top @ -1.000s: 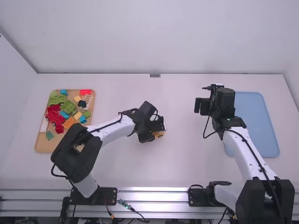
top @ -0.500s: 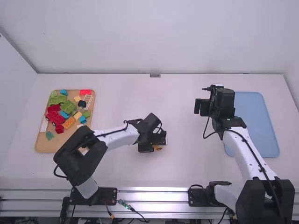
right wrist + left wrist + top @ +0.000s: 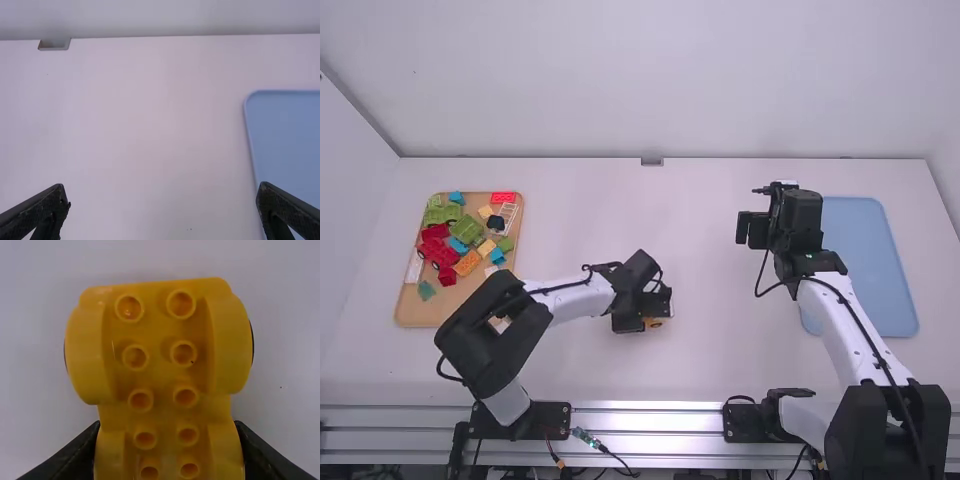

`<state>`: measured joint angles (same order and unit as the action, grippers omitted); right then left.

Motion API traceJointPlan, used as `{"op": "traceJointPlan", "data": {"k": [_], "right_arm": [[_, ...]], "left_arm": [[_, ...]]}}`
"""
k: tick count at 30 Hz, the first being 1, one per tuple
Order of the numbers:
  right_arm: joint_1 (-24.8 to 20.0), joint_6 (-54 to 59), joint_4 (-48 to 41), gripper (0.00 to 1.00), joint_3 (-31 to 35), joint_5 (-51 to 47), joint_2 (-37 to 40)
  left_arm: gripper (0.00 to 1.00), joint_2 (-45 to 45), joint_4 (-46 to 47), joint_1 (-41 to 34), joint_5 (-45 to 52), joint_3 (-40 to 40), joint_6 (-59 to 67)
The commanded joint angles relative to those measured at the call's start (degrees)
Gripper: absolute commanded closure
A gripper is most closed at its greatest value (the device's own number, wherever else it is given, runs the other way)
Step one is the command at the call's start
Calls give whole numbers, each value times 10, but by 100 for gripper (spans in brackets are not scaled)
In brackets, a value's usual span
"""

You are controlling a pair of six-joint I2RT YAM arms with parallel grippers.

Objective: Assemble lego blocks to make yellow taxi

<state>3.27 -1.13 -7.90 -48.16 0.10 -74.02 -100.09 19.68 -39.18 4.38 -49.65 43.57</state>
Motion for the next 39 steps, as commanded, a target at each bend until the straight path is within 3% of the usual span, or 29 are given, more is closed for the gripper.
{"op": "traceJointPlan", "data": {"k": [1, 2, 8, 20, 23, 28, 33, 39], "right_arm": [[2, 0, -1, 1, -9, -1, -1], [2, 0, -1, 1, -9, -1, -1], [2, 0, -1, 1, -9, -1, -1], [2, 1, 1, 1, -10, -1, -1], [1, 0, 1, 1, -10, -1, -1], [2, 0, 2, 1, -10, -1, -1], [3, 1, 13, 1, -10, -1, -1], [1, 0, 15, 1, -10, 0, -1]], "left_arm": [[34, -3, -4, 4, -1, 5, 8], [1, -3, -7, 2, -1, 5, 8], [1, -3, -6, 1, -30, -1, 9], [1, 79, 177, 45, -31, -135, 56], [1, 116, 178, 89, -31, -138, 56], [1, 176, 151, 229, 14, -137, 49], [1, 186, 46, 384, 35, -137, -52], [1, 186, 8, 451, -6, -137, -162]]}}
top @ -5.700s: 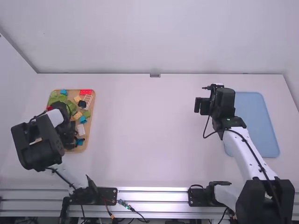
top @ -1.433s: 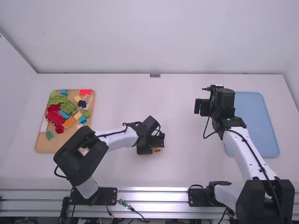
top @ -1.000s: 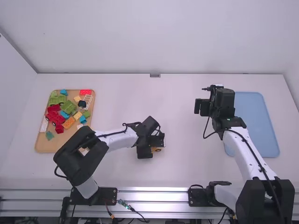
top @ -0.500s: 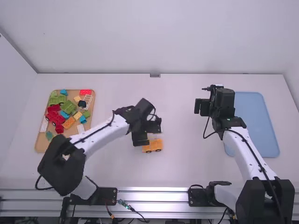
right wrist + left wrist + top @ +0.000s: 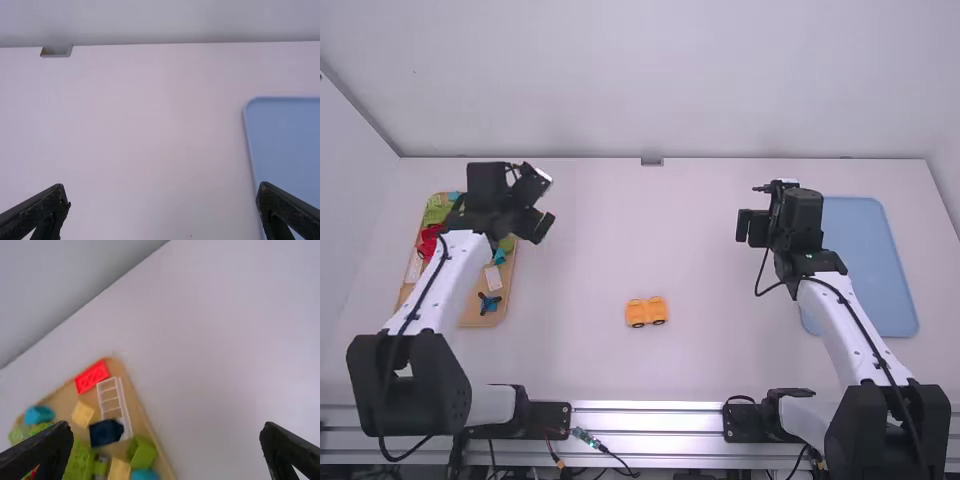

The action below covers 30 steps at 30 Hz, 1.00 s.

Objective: Assemble lego blocks to make yellow taxi

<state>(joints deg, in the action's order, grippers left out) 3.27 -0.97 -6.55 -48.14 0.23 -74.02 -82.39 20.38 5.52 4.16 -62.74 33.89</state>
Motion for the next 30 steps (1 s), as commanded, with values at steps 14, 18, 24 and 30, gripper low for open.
{"op": "traceJointPlan", "data": {"k": [14, 18, 24, 30], "right_arm": [[2, -7, 14, 1, -10, 0, -1], [2, -7, 14, 1, -10, 0, -1], [3, -7, 14, 1, -10, 0, -1], [19, -1, 18, 1, -10, -1, -1]], "left_arm": [[1, -130, 5, 150, 32, -89, 3], [1, -219, 72, 172, 33, -168, 43], [7, -309, 165, 184, 25, -250, 115], [34, -321, 164, 188, 3, -239, 135]]}}
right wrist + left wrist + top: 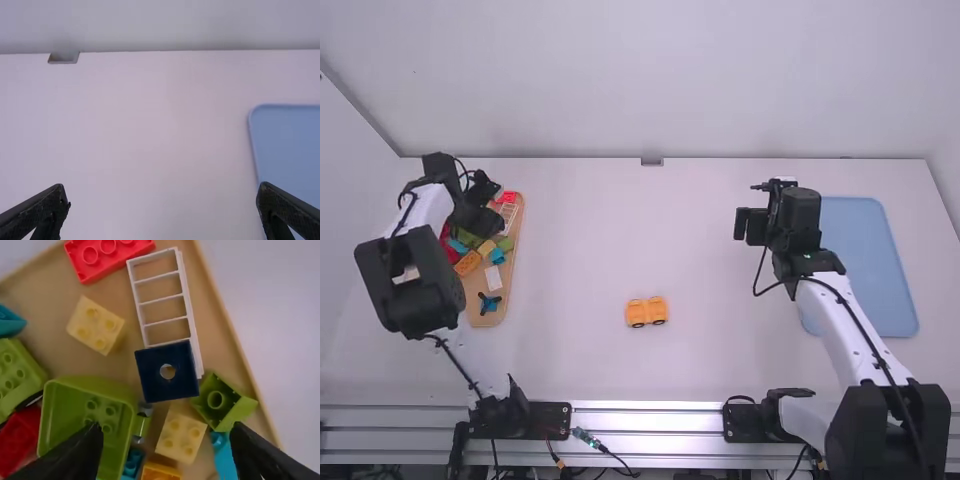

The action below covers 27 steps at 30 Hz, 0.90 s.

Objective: Assemble lego blocks to make yellow taxi

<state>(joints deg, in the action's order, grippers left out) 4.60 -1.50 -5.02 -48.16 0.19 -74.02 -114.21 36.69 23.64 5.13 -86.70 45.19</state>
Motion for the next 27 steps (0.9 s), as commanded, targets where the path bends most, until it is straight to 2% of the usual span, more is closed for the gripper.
{"op": "traceJointPlan", "data": {"k": [1, 3, 10, 11, 12, 14, 16, 17, 18, 20, 27], "right_arm": [[7, 5, 3, 1, -9, -1, -1], [10, 4, 6, 1, -9, -2, -1], [13, 4, 5, 1, -9, -2, -1], [13, 4, 5, 1, -9, -2, -1], [13, 4, 5, 1, -10, -2, -1], [14, 4, 5, 1, -9, -2, -1], [14, 4, 5, 1, -9, -2, -1], [14, 4, 5, 1, -10, -2, -1], [14, 4, 5, 1, -9, -2, -1], [14, 4, 6, 1, -9, -2, -1], [14, 4, 14, 1, -9, -2, -1]], "left_arm": [[34, -2, 2, 8, -6, 2, 28], [34, -2, 6, 14, -9, 9, 36], [45, -2, -23, 36, -3, 49, 33], [48, -2, -29, 38, 4, 54, 36], [56, -2, -35, 41, 17, 64, 44], [56, -2, -43, 43, 25, 74, 43], [49, -2, -61, 40, 23, 85, 43], [49, -2, -69, 39, 23, 89, 43], [50, -2, -71, 39, 23, 89, 43], [57, -2, -79, 39, 23, 92, 38], [55, 2, -75, 39, 24, 61, 11]]}}
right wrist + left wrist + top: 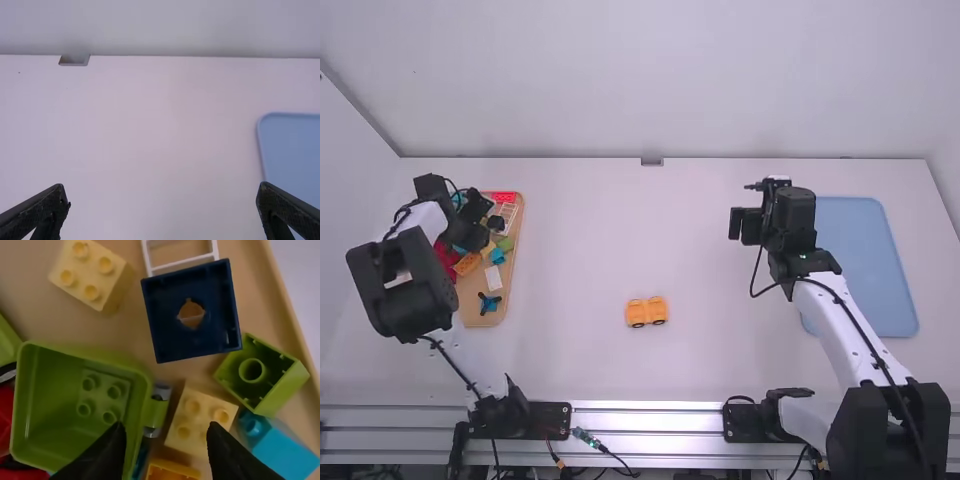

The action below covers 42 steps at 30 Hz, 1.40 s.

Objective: Assemble lego blocks to make yellow taxi

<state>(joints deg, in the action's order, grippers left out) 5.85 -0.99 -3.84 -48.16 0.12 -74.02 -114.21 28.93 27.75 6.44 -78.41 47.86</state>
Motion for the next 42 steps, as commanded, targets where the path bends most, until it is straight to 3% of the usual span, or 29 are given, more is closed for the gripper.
{"op": "traceJointPlan", "data": {"k": [1, 6, 12, 16, 33, 42], "right_arm": [[2, -1, 4, 1, -9, -1, -1], [2, -1, 4, 1, -9, -1, -1], [2, -1, 1, 1, -9, -2, -1], [2, -1, 0, 1, -9, -1, -1], [2, -1, -6, 1, -9, -1, -1], [2, -1, -7, 1, -9, -2, -1]], "left_arm": [[55, 6, 18, -3, 12, -33, -16], [43, 9, 90, -3, 12, -74, -15], [44, 9, 121, -4, 32, -78, -2], [52, 9, 137, -6, 72, -64, 46], [63, 9, 4, 0, 25, 16, 37], [56, 8, -43, 9, 26, 51, 41]]}}
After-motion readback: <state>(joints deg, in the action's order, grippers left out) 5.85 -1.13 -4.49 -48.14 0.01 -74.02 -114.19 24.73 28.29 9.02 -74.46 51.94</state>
